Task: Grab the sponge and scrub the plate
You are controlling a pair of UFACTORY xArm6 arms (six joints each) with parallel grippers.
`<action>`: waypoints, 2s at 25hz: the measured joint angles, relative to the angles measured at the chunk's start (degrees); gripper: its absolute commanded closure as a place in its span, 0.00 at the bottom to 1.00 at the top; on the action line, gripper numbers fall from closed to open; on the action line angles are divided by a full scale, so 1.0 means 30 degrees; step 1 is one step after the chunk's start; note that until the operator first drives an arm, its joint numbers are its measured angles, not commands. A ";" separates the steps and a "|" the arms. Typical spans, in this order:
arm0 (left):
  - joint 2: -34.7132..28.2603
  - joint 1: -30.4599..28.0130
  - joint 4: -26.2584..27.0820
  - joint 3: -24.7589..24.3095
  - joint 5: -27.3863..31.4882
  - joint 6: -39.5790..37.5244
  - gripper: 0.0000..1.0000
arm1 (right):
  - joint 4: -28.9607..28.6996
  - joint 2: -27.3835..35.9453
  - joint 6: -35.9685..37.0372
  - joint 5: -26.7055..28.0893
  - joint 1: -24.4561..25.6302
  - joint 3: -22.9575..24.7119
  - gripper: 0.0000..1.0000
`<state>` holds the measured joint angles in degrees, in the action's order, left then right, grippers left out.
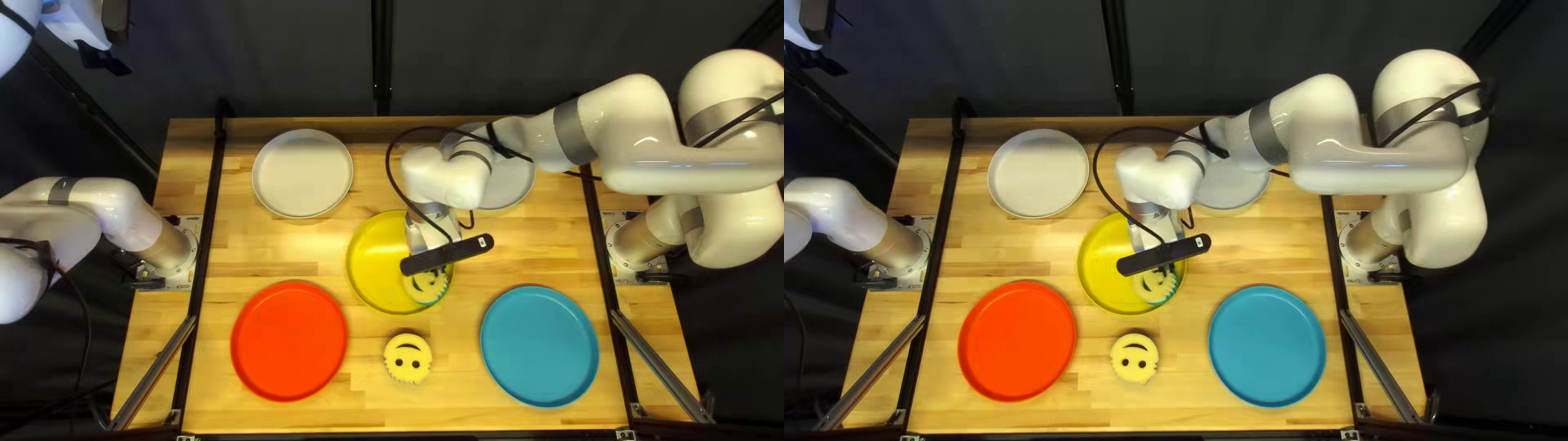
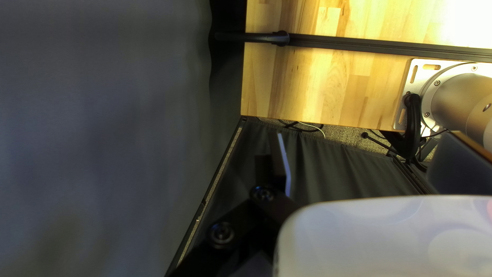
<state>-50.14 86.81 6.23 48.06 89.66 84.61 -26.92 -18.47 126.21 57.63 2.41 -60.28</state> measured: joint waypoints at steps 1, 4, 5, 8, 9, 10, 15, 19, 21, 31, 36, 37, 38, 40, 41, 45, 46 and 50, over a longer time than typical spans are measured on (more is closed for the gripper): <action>0.0000 0.0000 0.0000 0.0000 0.0000 0.0000 0.00 | -0.0010 0.0083 -0.0006 0.0034 0.0061 0.0063 1.00; 0.0000 0.0000 0.0000 0.0000 0.0000 0.0000 0.00 | -0.0029 0.0107 -0.0169 0.0183 0.0210 -0.0213 1.00; 0.0000 0.0000 0.0000 0.0000 0.0000 0.0000 0.00 | -0.0042 -0.0024 -0.0235 0.0239 0.0247 -0.0481 1.00; 0.0000 0.0000 0.0000 0.0000 0.0000 0.0000 0.00 | -0.0101 -0.0702 -0.0394 0.0425 0.0393 -0.1542 1.00; 0.0000 0.0000 0.0000 0.0000 0.0000 0.0000 0.00 | -0.0121 -0.0961 -0.0430 0.0499 0.0467 -0.1932 1.00; 0.0000 0.0000 0.0000 0.0000 0.0000 0.0000 0.00 | -0.0140 -0.1212 -0.0451 0.0576 0.0553 -0.2307 1.00; 0.0000 0.0000 0.0000 0.0000 0.0000 0.0000 0.00 | -0.0197 -0.2535 -0.0256 0.1014 0.1044 -0.4236 1.00; 0.0000 0.0000 0.0000 0.0000 0.0000 0.0000 0.00 | -0.0024 -0.4060 -0.0148 0.1727 0.1345 -0.6641 1.00; 0.0000 0.0000 0.0000 0.0000 0.0000 0.0000 0.00 | 0.0159 -0.4695 -0.0158 0.2064 0.1447 -0.7600 1.00; 0.0000 0.0000 0.0000 0.0000 0.0000 0.0000 0.00 | 0.0383 -0.6487 0.0128 0.2610 0.1681 -0.9611 1.00; 0.0000 0.0000 0.0000 0.0000 0.0000 0.0000 0.00 | 0.0220 -0.5404 0.0483 0.2255 0.1765 -0.7566 1.00; 0.0000 0.0000 0.0000 0.0000 0.0000 0.0000 0.00 | 0.0155 -0.5056 0.0570 0.2093 0.1762 -0.6952 1.00; 0.0000 0.0000 0.0000 0.0000 0.0000 0.0000 0.00 | 0.0084 -0.4708 0.0635 0.1934 0.1749 -0.6344 1.00; 0.0000 0.0000 0.0000 0.0000 0.0000 0.0000 0.00 | -0.0059 -0.3933 0.0763 0.1618 0.1717 -0.5059 1.00; 0.0000 0.0000 0.0000 0.0000 0.0000 0.0000 0.00 | -0.0122 -0.3518 0.0820 0.1472 0.1706 -0.4433 1.00; 0.0000 0.0000 0.0000 0.0000 0.0000 0.0000 0.00 | -0.0321 -0.2137 0.1009 0.1020 0.1734 -0.2294 1.00; 0.0000 0.0000 0.0000 0.0000 0.0000 0.0000 0.00 | -0.0358 -0.1861 0.1060 0.0944 0.1772 -0.1864 1.00; 0.0000 0.0000 0.0000 0.0000 0.0000 0.0000 0.00 | -0.0444 -0.0808 0.1143 0.0844 0.2040 -0.0540 1.00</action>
<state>-50.14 86.81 6.23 48.06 89.66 84.61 -28.25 -20.90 129.64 60.16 8.53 -61.90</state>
